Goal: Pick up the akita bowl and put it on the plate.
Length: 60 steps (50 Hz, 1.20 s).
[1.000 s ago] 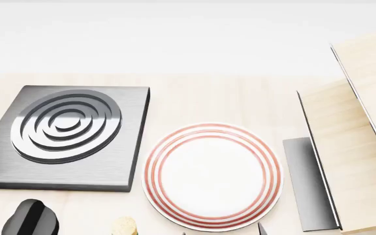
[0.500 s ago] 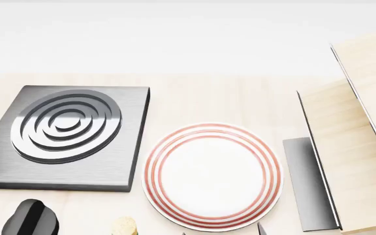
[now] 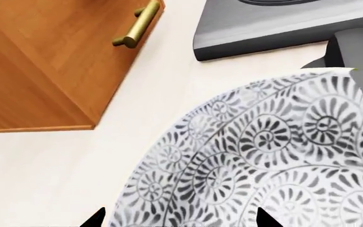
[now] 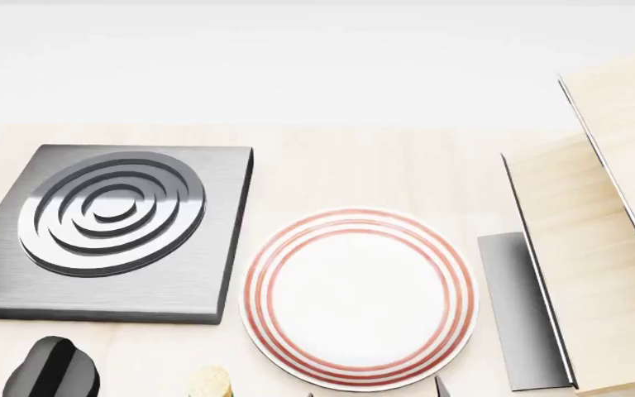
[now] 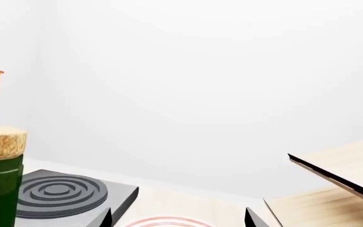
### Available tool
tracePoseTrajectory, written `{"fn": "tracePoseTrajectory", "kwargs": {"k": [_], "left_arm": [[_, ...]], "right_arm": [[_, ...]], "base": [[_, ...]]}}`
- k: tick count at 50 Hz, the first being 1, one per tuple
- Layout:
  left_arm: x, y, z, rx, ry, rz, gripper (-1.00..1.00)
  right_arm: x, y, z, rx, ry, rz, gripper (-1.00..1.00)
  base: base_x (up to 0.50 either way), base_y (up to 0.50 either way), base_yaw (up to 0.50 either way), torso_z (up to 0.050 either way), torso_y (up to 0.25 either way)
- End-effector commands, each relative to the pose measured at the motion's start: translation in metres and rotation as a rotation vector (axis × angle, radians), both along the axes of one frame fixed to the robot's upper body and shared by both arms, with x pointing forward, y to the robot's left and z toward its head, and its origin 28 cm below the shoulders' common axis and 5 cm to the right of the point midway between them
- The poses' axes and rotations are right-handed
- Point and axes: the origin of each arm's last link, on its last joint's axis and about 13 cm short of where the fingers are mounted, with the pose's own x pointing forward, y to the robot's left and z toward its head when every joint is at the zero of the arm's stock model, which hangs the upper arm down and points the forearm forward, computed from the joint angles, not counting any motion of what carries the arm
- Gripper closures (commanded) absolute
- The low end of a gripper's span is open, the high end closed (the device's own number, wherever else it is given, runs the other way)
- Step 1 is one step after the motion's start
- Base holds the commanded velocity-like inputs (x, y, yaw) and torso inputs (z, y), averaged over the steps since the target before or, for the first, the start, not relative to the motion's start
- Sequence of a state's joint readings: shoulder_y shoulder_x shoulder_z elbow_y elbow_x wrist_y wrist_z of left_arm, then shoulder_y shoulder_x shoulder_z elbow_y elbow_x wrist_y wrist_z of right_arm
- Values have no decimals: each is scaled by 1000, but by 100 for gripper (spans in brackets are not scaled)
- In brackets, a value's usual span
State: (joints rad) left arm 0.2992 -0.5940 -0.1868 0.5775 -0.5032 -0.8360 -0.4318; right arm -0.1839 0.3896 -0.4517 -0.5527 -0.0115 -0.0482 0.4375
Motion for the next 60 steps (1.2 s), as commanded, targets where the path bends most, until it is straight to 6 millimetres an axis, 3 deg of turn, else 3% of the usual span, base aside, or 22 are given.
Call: {"fn": "tracePoseTrajectory", "kwargs": {"k": [1, 24, 25, 45, 60], "left_arm": [[-2, -3, -6, -90, 74, -63, -100], [1, -5, -18, -110, 159, -115, -100], [2, -5, -19, -101, 166, -116, 100], [1, -7, -23, -42, 184, -116, 100], [-3, -5, 2, -32, -79, -32, 100]], "right_arm": [[0, 0, 1, 1, -2, 0, -100], [-1, 0, 0, 8, -1, 5, -100], [-1, 0, 0, 7, -2, 4, -100], [-1, -1, 0, 9, -1, 3, -100], [-1, -1, 1, 8, -3, 1, -100]], "base": [[0, 0, 0, 0, 0], [0, 0, 0, -1, 0], [0, 0, 0, 0, 0], [5, 0, -5, -4, 0], [3, 0, -3, -2, 0]]}}
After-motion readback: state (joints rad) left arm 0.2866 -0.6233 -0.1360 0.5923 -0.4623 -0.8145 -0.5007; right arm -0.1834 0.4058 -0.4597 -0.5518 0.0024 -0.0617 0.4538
